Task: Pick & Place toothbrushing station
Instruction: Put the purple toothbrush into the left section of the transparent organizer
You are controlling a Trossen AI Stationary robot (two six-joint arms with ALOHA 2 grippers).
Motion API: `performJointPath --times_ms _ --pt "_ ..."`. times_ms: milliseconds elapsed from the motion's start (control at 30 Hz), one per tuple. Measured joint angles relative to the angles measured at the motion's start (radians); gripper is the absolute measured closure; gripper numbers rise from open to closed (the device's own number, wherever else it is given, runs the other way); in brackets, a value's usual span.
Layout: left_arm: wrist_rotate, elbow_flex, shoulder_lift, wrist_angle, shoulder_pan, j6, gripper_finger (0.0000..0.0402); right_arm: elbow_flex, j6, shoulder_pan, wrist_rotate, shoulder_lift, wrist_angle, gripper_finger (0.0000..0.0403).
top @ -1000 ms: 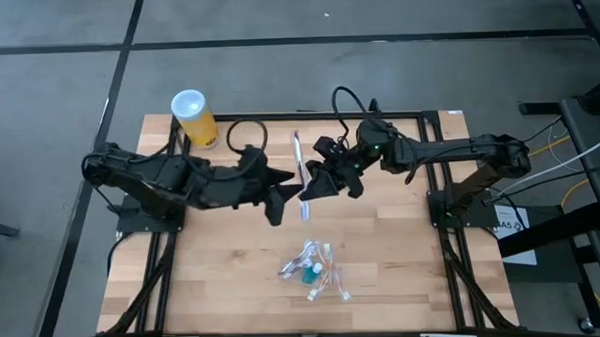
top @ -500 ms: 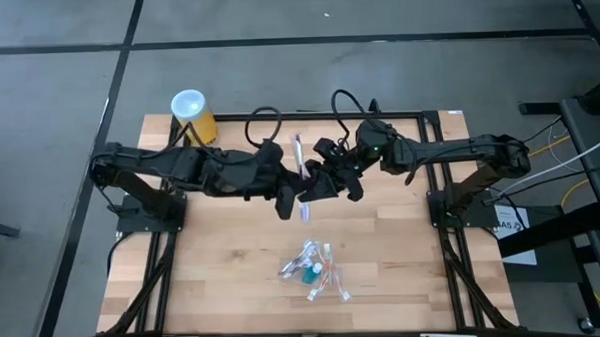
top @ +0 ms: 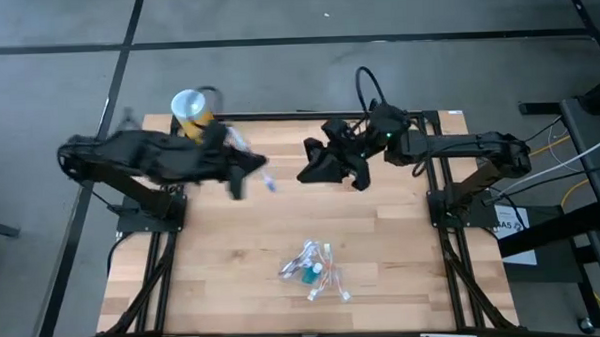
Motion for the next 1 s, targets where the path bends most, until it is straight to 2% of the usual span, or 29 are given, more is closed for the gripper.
performJointPath --times_ms 100,267,367,433,567,633,700,833,900,1000 --pt "0.007 0.005 -0.058 -0.041 -0.053 -0.067 0.0385 0.035 -0.004 -0.022 0.008 0.003 -0.005 0.0329" --pt "0.178 -0.039 -0.065 -0.046 -0.155 -0.184 0.0385 0.059 -0.007 -0.051 -0.01 0.001 -0.006 0.032" --pt "0.278 -0.123 -0.066 0.062 -0.204 -0.22 0.0385 0.06 -0.022 -0.054 -0.018 0.002 -0.007 0.0319" --pt "0.363 -0.198 -0.066 0.234 -0.214 -0.209 0.0385 0.06 -0.026 -0.054 -0.031 0.002 -0.007 0.0319" --pt "0.552 -0.352 -0.063 0.814 -0.205 -0.119 0.0385 0.06 -0.047 -0.046 -0.039 0.002 -0.007 0.0319" --pt "0.602 -0.411 -0.054 1.051 -0.183 -0.131 0.0385 0.06 -0.06 -0.04 -0.038 0.002 -0.007 0.0319" --pt "0.565 -0.457 -0.05 1.101 -0.17 -0.224 0.0385 0.06 -0.063 -0.04 -0.034 0.002 -0.007 0.0318" --pt "0.412 -0.572 -0.048 1.099 -0.194 -0.406 0.0385 0.06 -0.063 -0.04 -0.034 0.002 -0.007 0.0318" --pt "0.368 -0.653 -0.049 1.161 -0.223 -0.483 0.0385 0.06 -0.063 -0.039 -0.034 0.002 -0.007 0.0318" --pt "0.285 -0.803 -0.048 1.343 -0.28 -0.575 0.0385 0.06 -0.063 -0.034 -0.036 0.002 -0.007 0.0318"
